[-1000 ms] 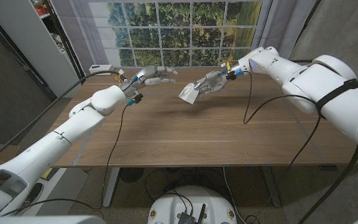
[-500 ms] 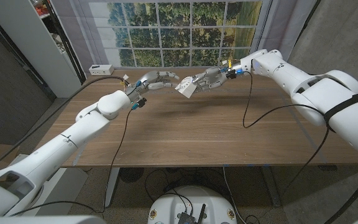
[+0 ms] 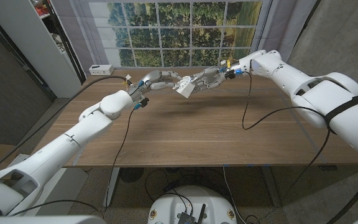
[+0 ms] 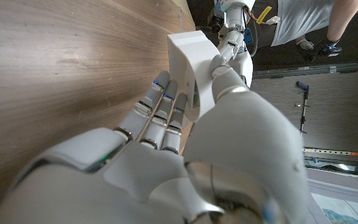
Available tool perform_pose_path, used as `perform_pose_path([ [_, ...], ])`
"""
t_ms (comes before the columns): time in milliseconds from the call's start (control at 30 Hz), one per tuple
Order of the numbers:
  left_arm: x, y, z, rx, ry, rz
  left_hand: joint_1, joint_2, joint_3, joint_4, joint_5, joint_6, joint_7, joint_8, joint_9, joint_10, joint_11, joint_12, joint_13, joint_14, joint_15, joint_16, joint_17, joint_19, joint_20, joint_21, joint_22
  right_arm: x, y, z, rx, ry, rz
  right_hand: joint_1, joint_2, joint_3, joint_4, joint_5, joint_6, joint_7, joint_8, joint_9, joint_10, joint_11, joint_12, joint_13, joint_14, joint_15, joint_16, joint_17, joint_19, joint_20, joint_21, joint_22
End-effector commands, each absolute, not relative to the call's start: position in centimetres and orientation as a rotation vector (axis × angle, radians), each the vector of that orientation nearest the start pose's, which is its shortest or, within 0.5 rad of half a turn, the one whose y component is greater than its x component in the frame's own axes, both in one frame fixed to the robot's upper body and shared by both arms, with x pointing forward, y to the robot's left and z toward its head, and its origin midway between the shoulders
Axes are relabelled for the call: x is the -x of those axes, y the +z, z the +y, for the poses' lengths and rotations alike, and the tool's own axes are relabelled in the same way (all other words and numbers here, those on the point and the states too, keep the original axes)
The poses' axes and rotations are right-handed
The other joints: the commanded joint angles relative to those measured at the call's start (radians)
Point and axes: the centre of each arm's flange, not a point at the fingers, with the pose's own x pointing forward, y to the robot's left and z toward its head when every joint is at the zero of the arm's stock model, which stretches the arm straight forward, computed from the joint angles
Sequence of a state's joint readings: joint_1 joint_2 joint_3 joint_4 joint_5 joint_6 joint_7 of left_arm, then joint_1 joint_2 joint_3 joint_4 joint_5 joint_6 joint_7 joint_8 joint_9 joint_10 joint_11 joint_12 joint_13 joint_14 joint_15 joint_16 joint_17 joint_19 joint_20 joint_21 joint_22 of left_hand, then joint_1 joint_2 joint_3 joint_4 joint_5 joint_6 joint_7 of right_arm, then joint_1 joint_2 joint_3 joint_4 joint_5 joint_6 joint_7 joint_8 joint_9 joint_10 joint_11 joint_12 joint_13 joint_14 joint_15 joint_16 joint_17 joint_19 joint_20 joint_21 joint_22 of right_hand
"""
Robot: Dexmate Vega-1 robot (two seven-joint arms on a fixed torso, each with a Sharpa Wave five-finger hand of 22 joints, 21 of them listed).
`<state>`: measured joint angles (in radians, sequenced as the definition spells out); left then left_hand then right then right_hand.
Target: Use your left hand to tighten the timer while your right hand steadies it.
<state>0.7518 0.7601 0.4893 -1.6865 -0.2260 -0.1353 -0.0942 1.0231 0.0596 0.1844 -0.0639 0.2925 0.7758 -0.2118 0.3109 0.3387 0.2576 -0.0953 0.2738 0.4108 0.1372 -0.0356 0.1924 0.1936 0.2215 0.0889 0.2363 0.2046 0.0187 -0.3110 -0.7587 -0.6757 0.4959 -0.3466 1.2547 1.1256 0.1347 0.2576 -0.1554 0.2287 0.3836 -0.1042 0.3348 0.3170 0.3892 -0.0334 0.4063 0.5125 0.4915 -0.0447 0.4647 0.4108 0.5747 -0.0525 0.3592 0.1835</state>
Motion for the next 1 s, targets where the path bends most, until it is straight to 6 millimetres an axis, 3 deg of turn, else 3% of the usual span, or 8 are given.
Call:
perform_pose_path([
  [33,-58.6,7.0,21.4,-0.696,-0.417,-0.752,0.01,0.013,-0.001,-0.006,0.007,0.023,0.001,0.007,-0.002,0.003,-0.013,0.006,0.003,0.009,-0.032,0.008,0.004,-0.003,0.004,0.002,0.0,-66.6,13.7,-14.1,0.416,1.305,0.083,-0.005,0.005,0.009,0.008,0.006,0.026,0.018,0.001,0.005,0.002,-0.006,-0.008,0.004,-0.005,-0.168,-0.006,0.003,-0.005,-0.055,0.004,0.002],
  [233,-58.8,7.2,21.3,-0.71,-0.421,-0.741,0.018,0.022,0.0,-0.007,0.011,0.054,0.0,0.013,-0.007,0.005,-0.016,0.006,0.003,0.012,-0.033,0.009,0.004,-0.002,0.006,0.003,0.0,-66.7,13.8,-14.1,0.414,1.309,0.089,-0.006,0.006,0.009,0.009,0.006,0.026,0.019,0.0,0.005,0.003,-0.003,-0.009,0.006,-0.005,-0.167,-0.008,0.003,-0.006,-0.054,0.003,0.002],
  [400,-58.8,7.3,21.3,-0.726,-0.424,-0.726,0.059,0.064,0.022,-0.021,0.018,0.093,0.007,0.022,-0.01,0.002,-0.016,0.005,0.003,0.01,-0.03,0.008,0.003,0.0,0.011,0.006,0.002,-66.8,13.8,-14.2,0.412,1.307,0.092,-0.007,0.006,0.009,0.009,0.006,0.026,0.02,-0.001,0.005,0.002,-0.004,-0.011,0.006,-0.005,-0.166,-0.009,0.003,-0.007,-0.054,0.003,0.002],
  [733,-58.9,7.6,21.2,-0.747,-0.427,-0.713,0.095,0.09,0.039,-0.038,0.015,0.138,0.037,0.035,-0.011,0.01,-0.023,0.007,0.003,0.013,-0.03,0.009,0.002,0.004,0.012,0.011,0.004,-66.8,13.9,-14.5,0.403,1.306,0.097,-0.011,0.006,0.009,0.011,0.006,0.024,0.02,-0.003,0.005,0.002,-0.001,-0.014,0.008,-0.008,-0.164,-0.012,0.003,-0.007,-0.052,0.003,0.002],
  [1000,-58.6,8.6,20.7,-0.825,-0.462,-0.718,0.097,0.095,0.039,-0.036,0.011,0.145,0.037,0.039,-0.007,0.011,-0.023,0.007,0.003,0.013,-0.031,0.009,0.003,0.006,0.015,0.013,0.005,-66.7,13.7,-14.4,0.444,1.307,0.139,-0.014,0.009,0.01,0.012,0.007,0.024,0.019,-0.004,0.005,0.001,-0.002,-0.016,0.01,-0.008,-0.163,-0.014,0.004,-0.01,-0.054,0.002,0.002],
])
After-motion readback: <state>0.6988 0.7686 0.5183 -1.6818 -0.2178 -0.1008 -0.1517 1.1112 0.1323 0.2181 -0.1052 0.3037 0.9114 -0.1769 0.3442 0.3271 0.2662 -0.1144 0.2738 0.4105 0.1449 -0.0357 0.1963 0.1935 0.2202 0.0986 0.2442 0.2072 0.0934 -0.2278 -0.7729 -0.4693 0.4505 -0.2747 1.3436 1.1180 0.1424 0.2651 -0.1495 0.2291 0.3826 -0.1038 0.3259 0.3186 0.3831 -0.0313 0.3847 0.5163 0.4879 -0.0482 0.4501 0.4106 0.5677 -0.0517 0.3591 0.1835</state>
